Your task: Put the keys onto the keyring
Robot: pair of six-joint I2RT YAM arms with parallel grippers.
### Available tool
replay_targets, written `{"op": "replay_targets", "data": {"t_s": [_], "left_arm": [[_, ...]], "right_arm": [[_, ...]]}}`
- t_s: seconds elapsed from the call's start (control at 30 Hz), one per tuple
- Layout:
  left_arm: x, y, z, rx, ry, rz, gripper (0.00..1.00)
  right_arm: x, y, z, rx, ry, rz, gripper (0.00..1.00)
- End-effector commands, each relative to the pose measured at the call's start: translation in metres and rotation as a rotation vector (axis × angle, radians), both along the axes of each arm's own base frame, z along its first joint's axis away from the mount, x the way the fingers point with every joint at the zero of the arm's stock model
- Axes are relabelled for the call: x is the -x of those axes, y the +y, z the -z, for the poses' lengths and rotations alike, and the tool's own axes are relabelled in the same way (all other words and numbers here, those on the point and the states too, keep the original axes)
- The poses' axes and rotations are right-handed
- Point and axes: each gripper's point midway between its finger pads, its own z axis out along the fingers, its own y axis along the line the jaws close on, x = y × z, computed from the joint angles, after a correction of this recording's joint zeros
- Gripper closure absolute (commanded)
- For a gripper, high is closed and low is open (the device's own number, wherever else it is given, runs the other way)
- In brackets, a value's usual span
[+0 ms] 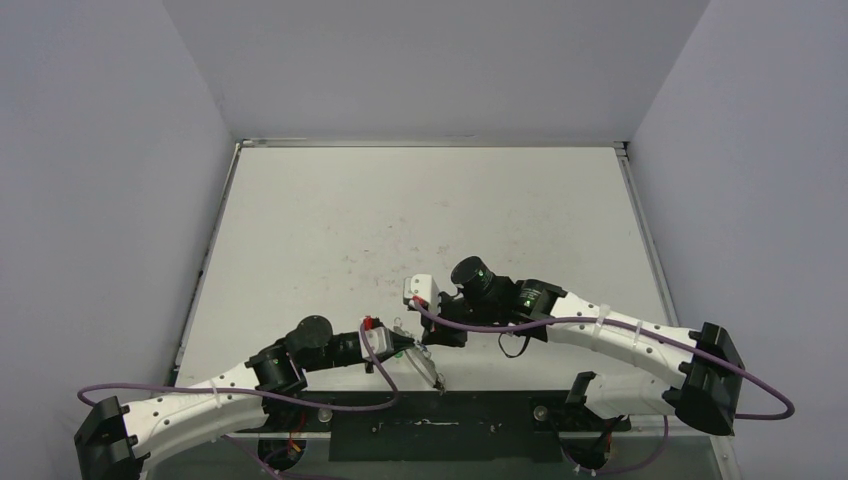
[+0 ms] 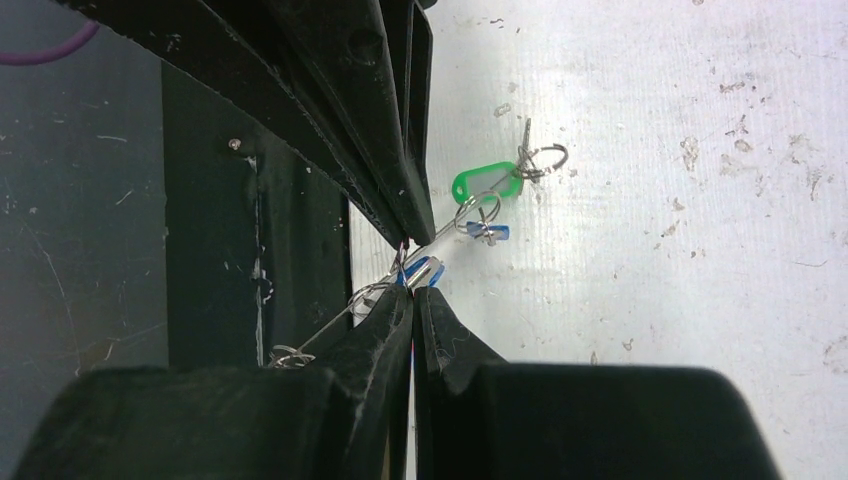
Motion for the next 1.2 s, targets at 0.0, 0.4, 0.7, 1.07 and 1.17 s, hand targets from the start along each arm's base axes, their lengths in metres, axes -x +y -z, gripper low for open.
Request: {"op": "replay_targets", "data": {"t_s": [0.0, 0.4, 0.7, 1.07, 1.17], "left_arm": [[0.000, 0.002, 0.004, -0.008, 0.012, -0.011, 1.00], [-0.004, 0.004, 0.003, -0.002, 0.017, -0.043, 1.00], [-0.010, 0.007, -0.005, 0.032, 0.025, -0.091, 1.00], [-0.024, -0.003, -0.008, 0.072, 0.153, -0.186, 1.00], [-0.044, 0.001, -0.004, 0.064, 0.199, -0.319, 1.00]], "right_arm": [[-0.006, -0.007, -0.012, -0.012, -0.056, 0.027, 1.00], [-0.010, -0.011, -0.024, -0.071, -0.101, 0.064, 0.52], [-0.031, -0.019, -0.051, -0.245, -0.159, 0.206, 0.07], [-0.058, -0.031, -0.043, -0.290, -0.079, 0.377, 0.00], [-0.063, -0.033, -0.041, -0.291, -0.067, 0.414, 0.00]]}}
